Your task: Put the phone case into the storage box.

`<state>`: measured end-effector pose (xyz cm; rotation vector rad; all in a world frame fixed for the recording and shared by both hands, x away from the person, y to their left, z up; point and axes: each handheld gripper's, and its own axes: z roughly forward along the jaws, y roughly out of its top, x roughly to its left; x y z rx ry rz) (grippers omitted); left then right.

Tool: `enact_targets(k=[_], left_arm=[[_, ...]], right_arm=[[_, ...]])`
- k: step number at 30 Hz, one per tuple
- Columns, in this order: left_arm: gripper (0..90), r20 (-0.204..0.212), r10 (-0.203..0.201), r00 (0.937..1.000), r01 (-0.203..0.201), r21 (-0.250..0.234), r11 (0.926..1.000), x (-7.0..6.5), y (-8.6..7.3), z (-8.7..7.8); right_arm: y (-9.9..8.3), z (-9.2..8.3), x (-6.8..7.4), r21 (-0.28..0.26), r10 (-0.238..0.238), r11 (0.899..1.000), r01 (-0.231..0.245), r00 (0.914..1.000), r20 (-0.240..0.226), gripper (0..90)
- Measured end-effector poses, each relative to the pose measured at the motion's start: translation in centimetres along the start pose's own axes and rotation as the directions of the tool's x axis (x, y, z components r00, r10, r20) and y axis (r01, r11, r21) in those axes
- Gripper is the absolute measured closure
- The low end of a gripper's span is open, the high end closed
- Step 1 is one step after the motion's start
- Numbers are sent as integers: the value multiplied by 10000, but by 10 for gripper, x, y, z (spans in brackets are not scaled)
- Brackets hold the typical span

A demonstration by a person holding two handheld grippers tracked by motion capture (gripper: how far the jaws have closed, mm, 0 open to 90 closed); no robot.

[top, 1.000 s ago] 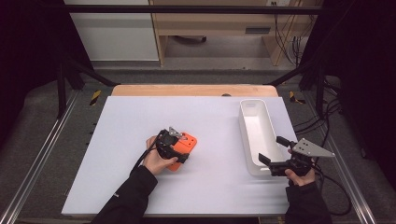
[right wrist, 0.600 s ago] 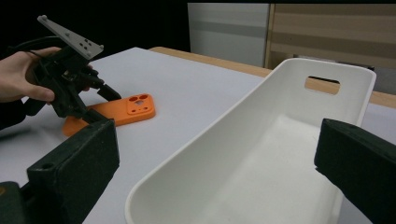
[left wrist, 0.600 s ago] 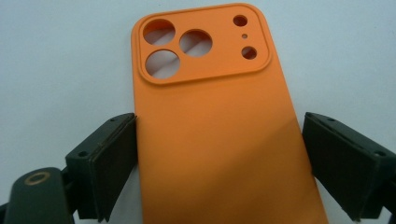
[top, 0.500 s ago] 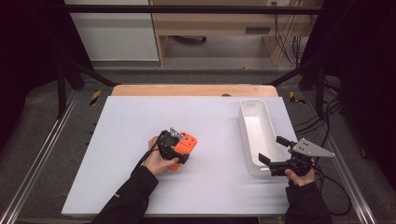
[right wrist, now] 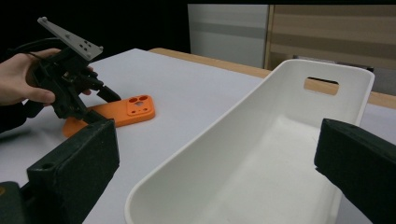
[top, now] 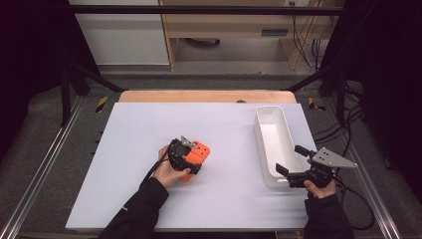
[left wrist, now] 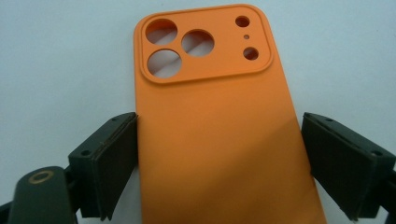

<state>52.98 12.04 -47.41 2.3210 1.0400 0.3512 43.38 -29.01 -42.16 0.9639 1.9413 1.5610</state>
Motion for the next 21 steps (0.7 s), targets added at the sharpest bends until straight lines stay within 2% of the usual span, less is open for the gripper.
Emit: enact_targets(k=[14, 21], left_arm=[[130, -82, -49, 10000, 48, -43, 10000, 1, 1, -1], [131, -86, -74, 9999, 72, -261, 9996, 1, 2, -7]], right_arm=[[0, 0, 0, -6, 18, 10000, -18, 10000, -4, 4], [0, 0, 0, -33, 9, 10000, -9, 10000, -11, 4]])
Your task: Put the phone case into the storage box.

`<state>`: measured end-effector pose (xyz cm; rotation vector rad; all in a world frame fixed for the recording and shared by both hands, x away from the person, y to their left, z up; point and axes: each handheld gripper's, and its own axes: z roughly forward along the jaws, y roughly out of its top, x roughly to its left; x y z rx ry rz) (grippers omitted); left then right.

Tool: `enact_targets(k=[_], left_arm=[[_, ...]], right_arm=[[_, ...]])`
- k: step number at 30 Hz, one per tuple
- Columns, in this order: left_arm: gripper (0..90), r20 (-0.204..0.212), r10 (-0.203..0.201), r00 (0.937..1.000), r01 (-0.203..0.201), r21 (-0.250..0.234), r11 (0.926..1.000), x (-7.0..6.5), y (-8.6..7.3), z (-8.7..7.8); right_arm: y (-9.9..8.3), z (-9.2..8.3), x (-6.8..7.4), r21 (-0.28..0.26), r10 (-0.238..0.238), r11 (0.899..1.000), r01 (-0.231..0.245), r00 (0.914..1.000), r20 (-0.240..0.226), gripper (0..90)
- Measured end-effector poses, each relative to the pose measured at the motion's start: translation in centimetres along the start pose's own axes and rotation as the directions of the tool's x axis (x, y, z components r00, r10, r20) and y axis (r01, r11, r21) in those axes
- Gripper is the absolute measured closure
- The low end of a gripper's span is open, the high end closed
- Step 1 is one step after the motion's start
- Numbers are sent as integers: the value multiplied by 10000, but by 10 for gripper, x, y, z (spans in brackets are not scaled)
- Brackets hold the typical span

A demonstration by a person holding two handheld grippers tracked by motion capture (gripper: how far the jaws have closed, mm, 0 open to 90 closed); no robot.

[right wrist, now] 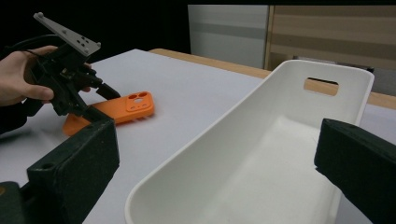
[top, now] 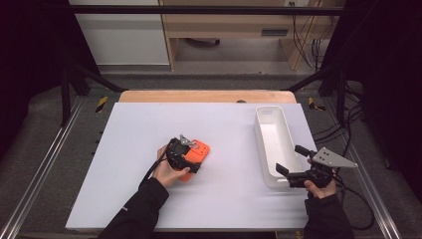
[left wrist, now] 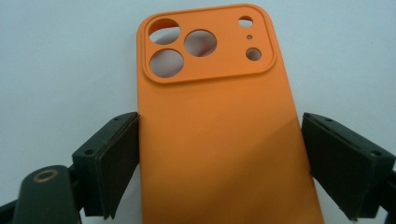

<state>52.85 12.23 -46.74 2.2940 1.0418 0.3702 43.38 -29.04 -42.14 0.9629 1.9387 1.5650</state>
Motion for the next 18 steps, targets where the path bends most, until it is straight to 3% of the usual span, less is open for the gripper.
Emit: enact_targets(k=[18], left_arm=[[132, 344, 105, 9994, -68, -1039, 9946, -3, 11, -33]], right_arm=[[1, -1, 0, -13, -44, 10000, 44, 10000, -14, 4]])
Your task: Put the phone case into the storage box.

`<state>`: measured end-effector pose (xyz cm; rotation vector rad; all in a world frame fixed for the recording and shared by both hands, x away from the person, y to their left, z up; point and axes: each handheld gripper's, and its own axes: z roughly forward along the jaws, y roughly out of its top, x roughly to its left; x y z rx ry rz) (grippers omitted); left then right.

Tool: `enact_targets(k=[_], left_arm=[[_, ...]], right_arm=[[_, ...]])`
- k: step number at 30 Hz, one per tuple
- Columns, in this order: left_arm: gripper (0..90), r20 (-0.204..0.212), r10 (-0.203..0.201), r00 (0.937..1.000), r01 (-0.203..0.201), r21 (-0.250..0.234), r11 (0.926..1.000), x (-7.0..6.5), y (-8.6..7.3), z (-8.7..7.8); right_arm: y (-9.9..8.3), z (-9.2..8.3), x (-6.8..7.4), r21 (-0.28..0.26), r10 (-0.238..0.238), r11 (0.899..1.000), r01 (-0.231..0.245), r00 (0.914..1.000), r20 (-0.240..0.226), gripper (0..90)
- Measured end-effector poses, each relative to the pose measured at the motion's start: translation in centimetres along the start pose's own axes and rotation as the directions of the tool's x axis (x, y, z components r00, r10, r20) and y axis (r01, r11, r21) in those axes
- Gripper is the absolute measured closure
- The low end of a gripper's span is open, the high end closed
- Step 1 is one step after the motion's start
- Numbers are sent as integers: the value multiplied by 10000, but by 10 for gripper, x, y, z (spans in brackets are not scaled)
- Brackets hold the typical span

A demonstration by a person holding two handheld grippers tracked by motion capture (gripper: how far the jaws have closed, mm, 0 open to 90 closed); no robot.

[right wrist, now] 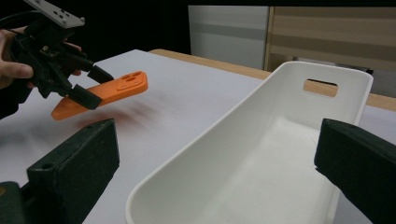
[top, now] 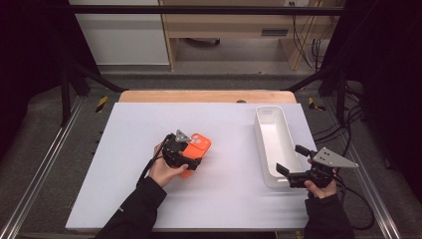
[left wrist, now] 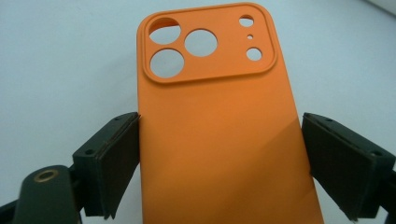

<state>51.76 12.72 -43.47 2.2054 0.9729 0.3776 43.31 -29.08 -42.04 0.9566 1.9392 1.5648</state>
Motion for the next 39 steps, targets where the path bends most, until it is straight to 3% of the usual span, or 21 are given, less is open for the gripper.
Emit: enact_targets(k=[15, 21, 31, 39], left_arm=[[132, 336, 359, 9988, -343, -489, 9982, -7, 7, -17], [132, 539, 700, 9961, -658, -761, 9949, -12, 10, -24], [132, 856, 1299, 9878, -1207, -1053, 9871, -23, 14, -34], [133, 1160, 1818, 9765, -1679, -1202, 9785, -35, 16, -41]], right_arm=[[1, 0, 1, -34, -121, 9999, 121, 9999, -66, 4], [2, 0, 2, -31, -158, 9999, 157, 9998, -117, 4], [6, 1, 7, -5, -337, 9994, 337, 9991, -242, 4], [10, 3, 14, -12, -618, 9981, 618, 9969, -484, 4]])
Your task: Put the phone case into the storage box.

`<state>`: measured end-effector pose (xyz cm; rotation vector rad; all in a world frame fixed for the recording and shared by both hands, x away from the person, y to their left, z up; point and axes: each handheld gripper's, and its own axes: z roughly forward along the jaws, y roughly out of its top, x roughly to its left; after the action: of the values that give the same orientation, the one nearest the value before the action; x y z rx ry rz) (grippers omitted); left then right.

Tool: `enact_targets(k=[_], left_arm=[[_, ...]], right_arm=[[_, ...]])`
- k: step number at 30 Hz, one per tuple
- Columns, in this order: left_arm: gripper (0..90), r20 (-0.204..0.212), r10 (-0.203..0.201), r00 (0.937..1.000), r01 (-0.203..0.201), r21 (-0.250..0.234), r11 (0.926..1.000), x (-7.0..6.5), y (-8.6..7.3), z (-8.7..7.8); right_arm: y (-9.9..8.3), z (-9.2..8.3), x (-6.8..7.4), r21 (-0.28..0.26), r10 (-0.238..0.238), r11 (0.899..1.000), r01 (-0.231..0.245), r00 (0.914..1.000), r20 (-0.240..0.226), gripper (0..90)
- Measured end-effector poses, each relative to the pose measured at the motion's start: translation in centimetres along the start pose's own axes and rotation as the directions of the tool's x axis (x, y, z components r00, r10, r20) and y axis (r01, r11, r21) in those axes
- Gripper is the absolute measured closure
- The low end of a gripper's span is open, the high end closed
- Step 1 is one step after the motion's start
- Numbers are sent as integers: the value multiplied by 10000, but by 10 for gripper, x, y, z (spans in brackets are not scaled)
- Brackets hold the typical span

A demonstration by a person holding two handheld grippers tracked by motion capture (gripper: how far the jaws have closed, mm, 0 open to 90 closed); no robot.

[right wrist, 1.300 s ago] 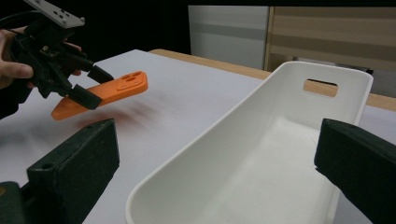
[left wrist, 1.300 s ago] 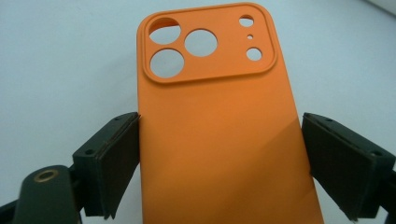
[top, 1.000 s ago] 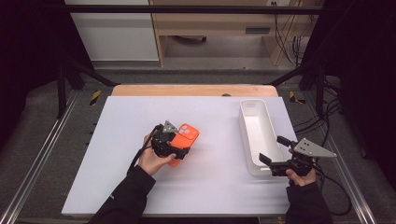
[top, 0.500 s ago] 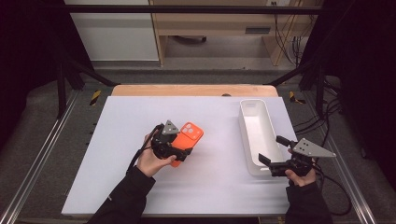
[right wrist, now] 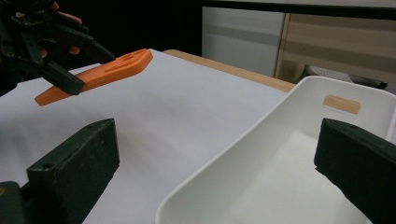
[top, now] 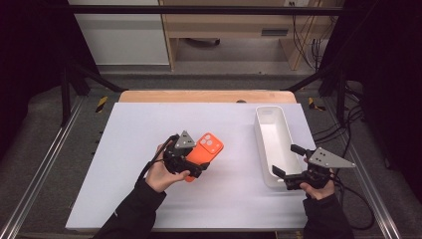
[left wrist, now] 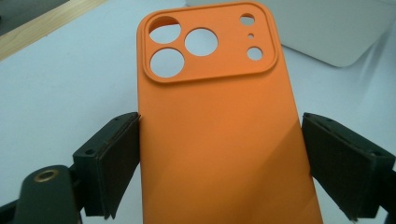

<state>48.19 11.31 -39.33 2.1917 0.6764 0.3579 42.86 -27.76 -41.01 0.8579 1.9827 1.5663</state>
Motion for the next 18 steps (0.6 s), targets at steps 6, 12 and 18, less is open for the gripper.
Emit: enact_targets(k=[6, 12, 18], left_arm=[[133, 247, 243, 9994, -242, -34, 9997, -7, 3, -3], [133, 470, 430, 9980, -424, -124, 9990, -12, 5, -4], [133, 660, 651, 9957, -642, -151, 9978, -17, 8, -6]], right_arm=[[4, 4, 7, 104, -262, 9996, 264, 9993, -253, 4], [8, 8, 15, 188, -519, 9984, 531, 9971, -560, 4], [11, 12, 22, 352, -729, 9965, 761, 9936, -864, 4]])
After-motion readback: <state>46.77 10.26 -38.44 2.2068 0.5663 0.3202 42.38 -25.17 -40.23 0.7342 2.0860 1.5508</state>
